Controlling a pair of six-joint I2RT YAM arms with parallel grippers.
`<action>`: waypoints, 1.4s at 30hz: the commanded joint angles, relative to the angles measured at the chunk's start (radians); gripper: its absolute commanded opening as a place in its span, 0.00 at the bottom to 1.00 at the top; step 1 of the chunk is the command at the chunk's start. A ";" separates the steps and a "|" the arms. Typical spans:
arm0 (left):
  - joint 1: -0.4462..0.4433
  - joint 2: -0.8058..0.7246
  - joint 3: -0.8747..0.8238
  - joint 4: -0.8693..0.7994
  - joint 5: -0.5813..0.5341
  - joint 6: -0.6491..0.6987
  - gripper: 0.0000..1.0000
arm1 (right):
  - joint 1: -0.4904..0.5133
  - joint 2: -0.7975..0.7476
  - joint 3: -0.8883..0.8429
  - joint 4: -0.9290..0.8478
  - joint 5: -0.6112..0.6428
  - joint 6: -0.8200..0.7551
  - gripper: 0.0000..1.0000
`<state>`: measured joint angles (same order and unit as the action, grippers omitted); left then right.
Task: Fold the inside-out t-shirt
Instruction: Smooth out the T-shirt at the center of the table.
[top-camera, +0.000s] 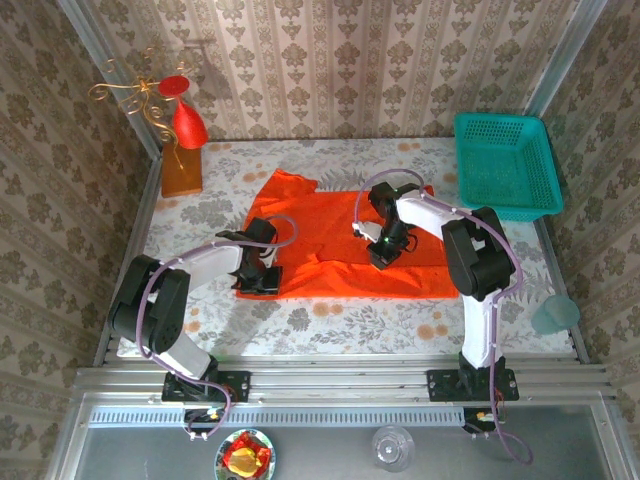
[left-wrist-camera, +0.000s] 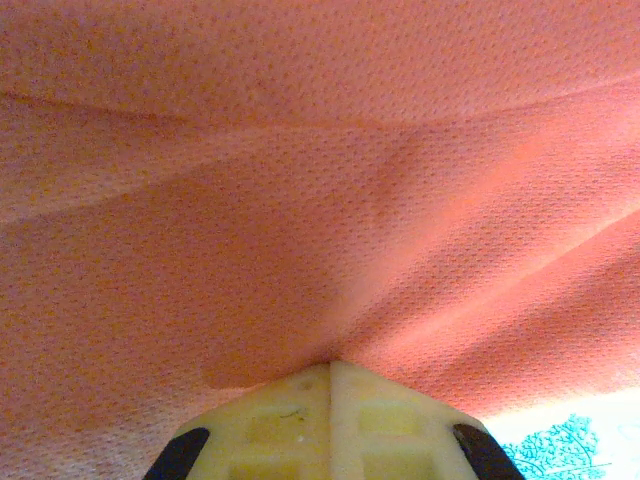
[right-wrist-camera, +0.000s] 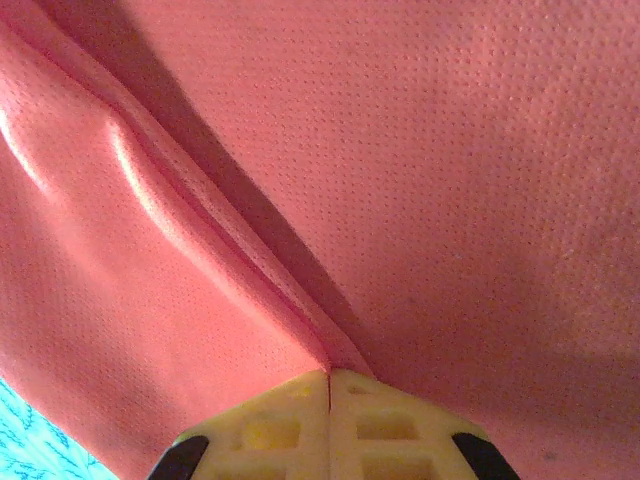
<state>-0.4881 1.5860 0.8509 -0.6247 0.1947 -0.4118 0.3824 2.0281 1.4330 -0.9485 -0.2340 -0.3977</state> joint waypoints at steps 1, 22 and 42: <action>0.013 -0.010 -0.021 -0.056 -0.061 0.003 0.05 | -0.001 -0.038 0.004 -0.001 0.049 -0.003 0.00; 0.060 -0.120 0.031 -0.082 -0.052 -0.007 0.08 | -0.034 -0.278 -0.181 0.198 -0.020 0.314 0.33; 0.178 -0.002 -0.072 -0.019 -0.110 -0.025 0.12 | -0.324 -0.496 -0.594 0.439 -0.086 0.819 0.37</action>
<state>-0.3325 1.5909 0.8581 -0.6052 0.1337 -0.3950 0.0875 1.5223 0.8753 -0.5518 -0.2836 0.3328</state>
